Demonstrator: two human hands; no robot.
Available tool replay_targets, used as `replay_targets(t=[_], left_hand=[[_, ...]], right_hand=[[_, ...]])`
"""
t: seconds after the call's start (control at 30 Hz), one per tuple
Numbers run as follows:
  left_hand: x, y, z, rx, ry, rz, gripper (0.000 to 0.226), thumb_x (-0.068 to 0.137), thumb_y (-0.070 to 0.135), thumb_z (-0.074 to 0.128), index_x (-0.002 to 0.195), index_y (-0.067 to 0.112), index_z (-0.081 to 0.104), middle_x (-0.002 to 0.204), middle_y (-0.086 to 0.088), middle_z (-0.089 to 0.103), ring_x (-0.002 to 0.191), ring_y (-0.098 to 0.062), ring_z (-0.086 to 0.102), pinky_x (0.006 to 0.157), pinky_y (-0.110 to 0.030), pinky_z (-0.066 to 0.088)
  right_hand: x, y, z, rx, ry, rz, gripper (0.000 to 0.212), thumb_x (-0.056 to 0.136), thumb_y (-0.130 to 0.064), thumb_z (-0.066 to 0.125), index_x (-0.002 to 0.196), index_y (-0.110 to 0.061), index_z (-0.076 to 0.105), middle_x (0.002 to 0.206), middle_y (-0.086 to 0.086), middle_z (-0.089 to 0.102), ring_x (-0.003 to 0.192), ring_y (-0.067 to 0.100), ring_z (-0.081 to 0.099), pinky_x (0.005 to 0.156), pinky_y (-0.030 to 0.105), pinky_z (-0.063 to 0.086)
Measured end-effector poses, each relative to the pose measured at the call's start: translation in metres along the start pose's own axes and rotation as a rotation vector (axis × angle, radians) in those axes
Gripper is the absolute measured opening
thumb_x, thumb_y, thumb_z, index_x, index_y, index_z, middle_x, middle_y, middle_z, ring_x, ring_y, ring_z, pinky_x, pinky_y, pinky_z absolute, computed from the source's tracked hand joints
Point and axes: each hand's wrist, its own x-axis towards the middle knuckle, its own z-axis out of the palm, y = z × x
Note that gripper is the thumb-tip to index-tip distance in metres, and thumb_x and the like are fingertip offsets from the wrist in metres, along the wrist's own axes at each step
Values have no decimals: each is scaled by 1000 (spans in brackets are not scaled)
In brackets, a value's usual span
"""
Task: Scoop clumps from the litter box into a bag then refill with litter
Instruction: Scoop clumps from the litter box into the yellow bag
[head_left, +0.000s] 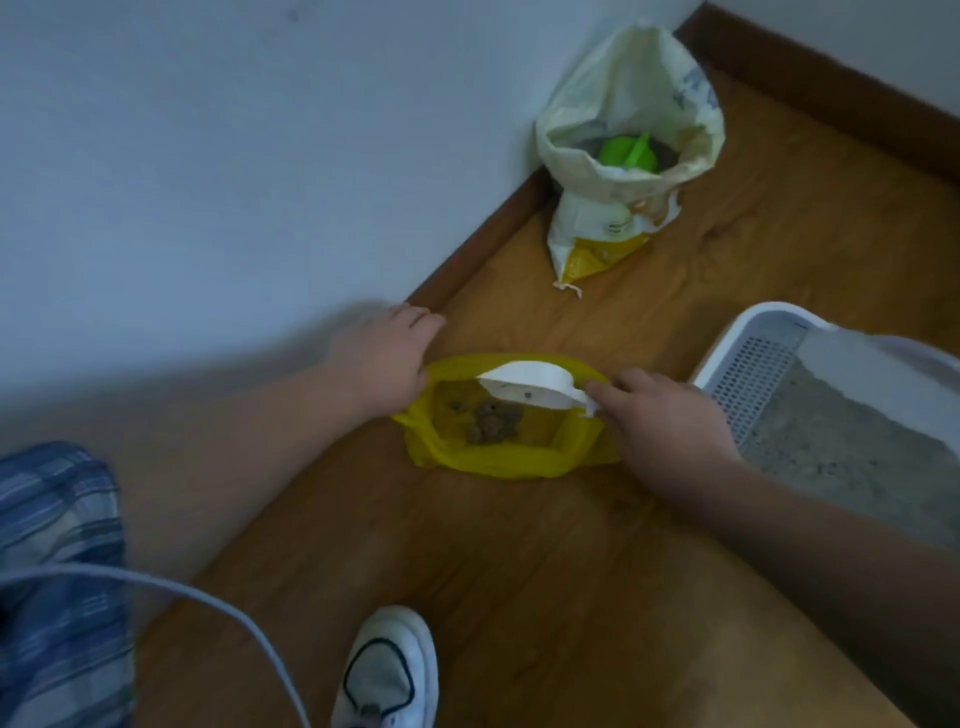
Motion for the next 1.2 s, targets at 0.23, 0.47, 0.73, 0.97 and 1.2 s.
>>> replay_targets(t=[0.23, 0.47, 0.73, 0.97, 1.2], left_hand=[[10, 19, 0, -3, -8, 70, 66, 88, 15, 52, 152, 13, 33, 156, -15, 35, 145, -32, 30, 119, -44, 26], [37, 87, -6, 6, -7, 219, 62, 93, 14, 46, 153, 13, 30, 158, -13, 32, 147, -30, 26, 117, -46, 29], [81, 220, 3, -26, -18, 494, 61, 93, 19, 51, 151, 15, 34, 156, -9, 36, 145, -28, 29, 115, -44, 33], [90, 282, 35, 48, -132, 594, 67, 99, 35, 51, 156, 18, 22, 164, -4, 17, 151, -22, 11, 120, -43, 25], [95, 279, 44, 74, -238, 574, 85, 96, 41, 58, 160, 21, 5, 167, 1, -8, 153, -16, -10, 125, -39, 10]], right_hand=[[-4, 12, -3, -35, 66, 18, 39, 90, -31, 64, 128, -34, 59, 98, 0, 63, 84, 30, 65, 63, 35, 46], [-37, 72, -18, 371, 39, 486, 40, 98, -41, 45, 136, -32, 53, 109, 0, 68, 86, 23, 65, 65, 32, 46], [-134, 163, -37, 463, 64, 836, 41, 93, -58, 56, 124, -33, 64, 103, -5, 70, 79, 17, 62, 67, 31, 48], [-222, 220, 0, 264, -323, 916, 45, 85, -68, 51, 112, -37, 71, 86, -5, 70, 79, 18, 65, 73, 35, 56], [-209, 216, 23, 211, -620, 715, 35, 90, -56, 58, 100, -28, 76, 67, -14, 60, 65, 4, 58, 54, 24, 41]])
